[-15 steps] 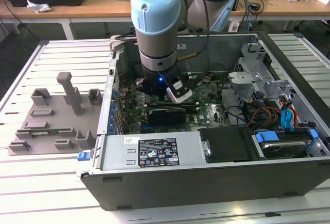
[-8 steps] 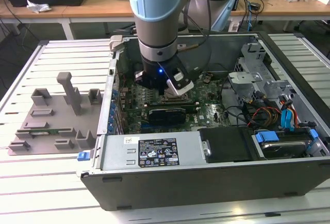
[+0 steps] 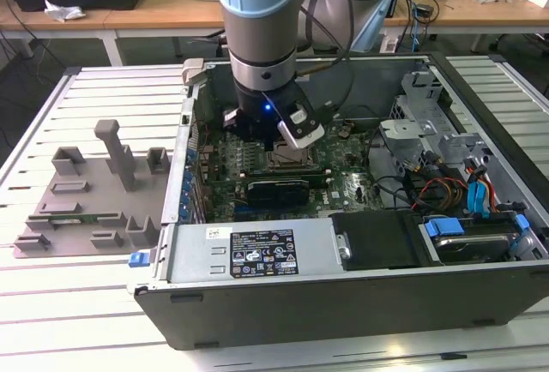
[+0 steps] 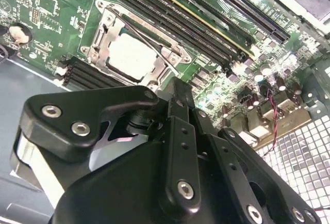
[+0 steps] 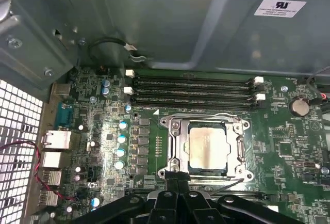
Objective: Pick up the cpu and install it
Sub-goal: 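Install the second cpu locking lever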
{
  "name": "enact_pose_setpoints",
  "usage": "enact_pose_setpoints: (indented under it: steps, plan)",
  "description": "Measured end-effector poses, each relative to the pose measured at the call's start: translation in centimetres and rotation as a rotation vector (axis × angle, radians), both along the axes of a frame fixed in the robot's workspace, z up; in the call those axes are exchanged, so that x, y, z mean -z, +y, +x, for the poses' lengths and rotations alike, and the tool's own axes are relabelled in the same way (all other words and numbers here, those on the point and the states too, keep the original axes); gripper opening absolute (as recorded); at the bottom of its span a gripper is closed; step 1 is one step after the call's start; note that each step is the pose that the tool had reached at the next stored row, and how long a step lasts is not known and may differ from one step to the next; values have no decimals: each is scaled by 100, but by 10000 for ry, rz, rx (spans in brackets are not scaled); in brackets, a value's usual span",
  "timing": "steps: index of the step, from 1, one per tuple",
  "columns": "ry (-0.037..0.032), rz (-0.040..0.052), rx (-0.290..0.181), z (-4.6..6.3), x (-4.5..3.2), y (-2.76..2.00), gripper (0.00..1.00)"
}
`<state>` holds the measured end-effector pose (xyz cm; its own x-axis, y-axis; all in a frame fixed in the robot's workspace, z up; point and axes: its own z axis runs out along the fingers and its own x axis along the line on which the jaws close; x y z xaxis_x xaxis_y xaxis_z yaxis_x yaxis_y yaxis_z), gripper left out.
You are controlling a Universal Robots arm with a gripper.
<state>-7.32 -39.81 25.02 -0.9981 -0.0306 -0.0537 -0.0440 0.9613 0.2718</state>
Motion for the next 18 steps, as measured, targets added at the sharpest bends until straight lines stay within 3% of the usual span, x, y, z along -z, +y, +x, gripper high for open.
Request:
enact_pose_setpoints:
  steps: [2, 5, 11, 14, 18]
  plan:
    - [0, -2, 7, 20, -34, 0, 11]
    - [66, -264, 56, 165, -39, 0, 11]
    - [155, -564, 158, 321, -39, 0, 11]
    - [205, -775, 266, 358, -34, 0, 11]
    - [244, -821, 314, 359, -7, 3, 11]
